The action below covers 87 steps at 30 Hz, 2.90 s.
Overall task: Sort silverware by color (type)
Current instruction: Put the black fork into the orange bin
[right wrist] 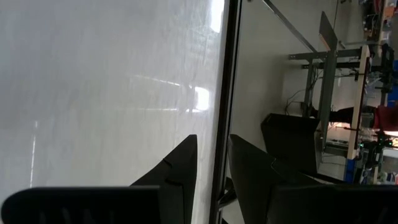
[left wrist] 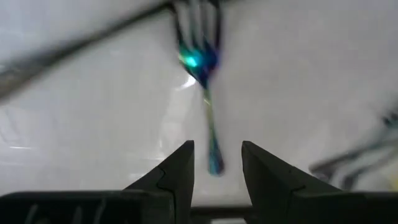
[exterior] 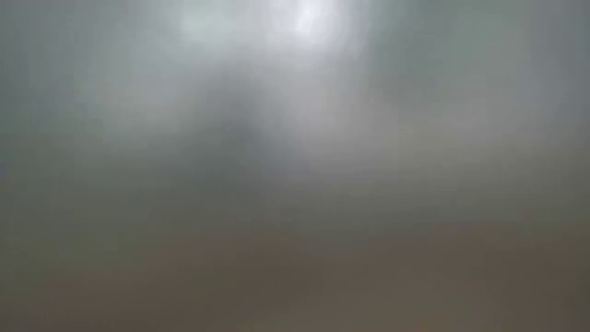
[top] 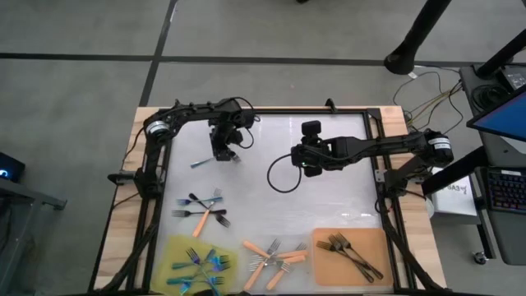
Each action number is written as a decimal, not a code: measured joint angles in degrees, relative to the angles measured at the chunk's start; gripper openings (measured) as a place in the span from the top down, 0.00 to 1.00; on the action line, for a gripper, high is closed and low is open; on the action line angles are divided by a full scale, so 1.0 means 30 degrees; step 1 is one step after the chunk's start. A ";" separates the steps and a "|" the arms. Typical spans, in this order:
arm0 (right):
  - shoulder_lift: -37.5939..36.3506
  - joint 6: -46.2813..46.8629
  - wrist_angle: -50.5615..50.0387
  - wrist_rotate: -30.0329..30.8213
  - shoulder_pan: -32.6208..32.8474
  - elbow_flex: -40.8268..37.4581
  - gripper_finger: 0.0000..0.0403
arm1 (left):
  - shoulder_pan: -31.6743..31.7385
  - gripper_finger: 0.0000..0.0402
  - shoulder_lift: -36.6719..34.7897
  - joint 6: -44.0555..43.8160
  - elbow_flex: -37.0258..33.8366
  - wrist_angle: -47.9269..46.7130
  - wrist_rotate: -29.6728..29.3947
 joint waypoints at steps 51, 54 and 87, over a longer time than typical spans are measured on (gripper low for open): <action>0.0000 0.0000 0.0417 0.0000 -0.0002 -0.0002 0.80 | -0.0420 0.72 -0.7351 -0.1419 -1.0477 1.4651 0.2557; 0.0000 0.0000 0.0436 0.0000 0.0004 -0.0002 0.80 | -0.0198 0.72 -0.6782 -0.1419 -1.0477 1.4380 0.2255; 0.0000 0.0000 0.0481 0.0000 0.0002 0.0002 0.80 | 0.0058 0.72 -0.7115 -0.3437 -1.0675 1.1710 -0.1818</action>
